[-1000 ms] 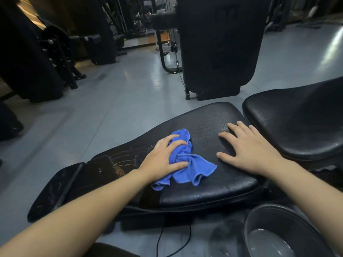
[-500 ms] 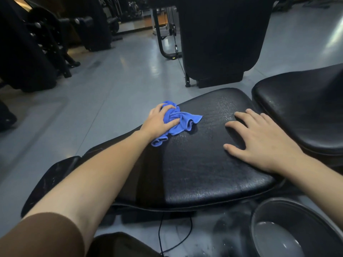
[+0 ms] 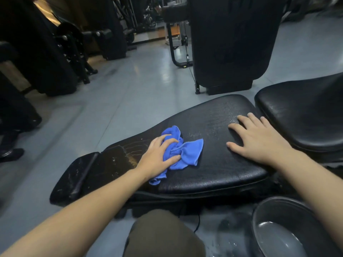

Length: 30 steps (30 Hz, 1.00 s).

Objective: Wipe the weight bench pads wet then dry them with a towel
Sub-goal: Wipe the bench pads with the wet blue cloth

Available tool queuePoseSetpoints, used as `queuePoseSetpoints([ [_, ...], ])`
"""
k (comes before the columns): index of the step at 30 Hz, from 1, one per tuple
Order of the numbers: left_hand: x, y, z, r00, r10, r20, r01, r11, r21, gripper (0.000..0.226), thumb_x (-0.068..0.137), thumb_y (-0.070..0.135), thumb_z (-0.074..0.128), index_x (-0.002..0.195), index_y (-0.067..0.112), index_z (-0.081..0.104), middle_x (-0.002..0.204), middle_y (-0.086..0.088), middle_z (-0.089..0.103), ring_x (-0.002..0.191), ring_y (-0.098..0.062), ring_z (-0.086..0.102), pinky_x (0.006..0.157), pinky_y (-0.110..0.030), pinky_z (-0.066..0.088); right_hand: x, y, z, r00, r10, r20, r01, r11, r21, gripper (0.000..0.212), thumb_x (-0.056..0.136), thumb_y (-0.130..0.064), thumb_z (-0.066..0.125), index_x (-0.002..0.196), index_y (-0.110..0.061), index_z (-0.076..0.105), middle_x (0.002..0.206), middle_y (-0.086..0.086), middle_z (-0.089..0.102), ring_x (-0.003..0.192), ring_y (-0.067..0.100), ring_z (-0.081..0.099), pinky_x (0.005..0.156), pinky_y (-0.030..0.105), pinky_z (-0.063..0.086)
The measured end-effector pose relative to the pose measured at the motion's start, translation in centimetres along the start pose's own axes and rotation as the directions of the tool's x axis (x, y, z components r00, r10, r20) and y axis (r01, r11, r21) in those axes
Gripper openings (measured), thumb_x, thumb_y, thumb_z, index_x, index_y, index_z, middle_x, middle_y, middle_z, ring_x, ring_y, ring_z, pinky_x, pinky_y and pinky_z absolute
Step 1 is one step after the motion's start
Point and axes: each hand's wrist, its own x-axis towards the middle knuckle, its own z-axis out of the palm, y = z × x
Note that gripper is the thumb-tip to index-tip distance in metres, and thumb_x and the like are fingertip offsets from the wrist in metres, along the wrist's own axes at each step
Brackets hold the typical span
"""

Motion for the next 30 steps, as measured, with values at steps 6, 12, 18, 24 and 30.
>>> queuePoseSetpoints([
  [6, -6.4, 1.0, -0.1, 1.0, -0.021, -0.019, 0.021, 1.0, -0.009, 0.058, 0.085, 0.068, 0.051, 0.137, 0.042, 0.045, 0.148, 0.018, 0.032, 0.142, -0.006, 0.025, 0.11, -0.036, 0.039, 0.0, -5.6, -0.7, 0.985, -0.174, -0.008, 0.174, 0.982, 0.071, 0.089, 0.076, -0.076, 0.01, 0.152, -0.035, 0.031, 0.165, 0.004, 0.021, 0.154, 0.024, 0.008, 0.123, 0.051, 0.005],
  [12, -7.4, 1.6, 0.2, 0.994, -0.075, -0.079, 0.073, 0.997, -0.027, 0.049, 0.087, 0.066, 0.051, 0.132, 0.048, 0.044, 0.143, 0.025, 0.034, 0.138, -0.002, 0.028, 0.101, -0.035, 0.045, 1.1, -8.5, 0.2, 0.98, -0.197, -0.037, 0.2, 0.976, 0.09, 0.065, 0.096, -0.064, 0.034, 0.151, -0.031, 0.032, 0.165, 0.004, 0.021, 0.154, 0.021, 0.007, 0.123, 0.049, 0.003],
  [18, -2.5, -0.5, 0.2, 0.982, -0.17, -0.077, 0.166, 0.985, -0.048, 0.044, 0.091, 0.061, 0.054, 0.132, 0.05, 0.044, 0.147, 0.023, 0.03, 0.142, -0.007, 0.024, 0.101, -0.042, 0.044, 2.3, -9.3, 1.3, 0.977, -0.211, -0.034, 0.213, 0.973, 0.086, 0.062, 0.097, -0.063, 0.034, 0.149, -0.03, 0.035, 0.161, 0.005, 0.026, 0.152, 0.021, 0.012, 0.123, 0.05, 0.006],
  [24, 3.9, -2.7, -0.3, 0.977, -0.211, -0.034, 0.21, 0.977, -0.03, 0.048, 0.093, 0.059, 0.055, 0.137, 0.045, 0.044, 0.152, 0.016, 0.029, 0.143, -0.015, 0.024, 0.104, -0.041, 0.04, 4.6, -10.4, 2.6, 0.975, -0.217, -0.036, 0.219, 0.973, 0.065, 0.069, 0.091, -0.068, 0.019, 0.145, -0.029, 0.039, 0.156, 0.005, 0.032, 0.15, 0.023, 0.017, 0.121, 0.052, 0.011],
  [30, 8.7, -3.9, -0.3, 0.98, -0.196, -0.012, 0.196, 0.981, -0.007, 0.049, 0.094, 0.057, 0.054, 0.14, 0.044, 0.041, 0.152, 0.014, 0.028, 0.143, -0.016, 0.025, 0.103, -0.045, 0.041, 5.4, -11.0, 3.4, 0.977, -0.21, 0.023, 0.211, 0.977, -0.025, 0.088, 0.079, -0.064, -0.003, 0.153, -0.024, 0.023, 0.161, 0.009, 0.02, 0.152, 0.028, 0.009, 0.12, 0.055, 0.01],
])
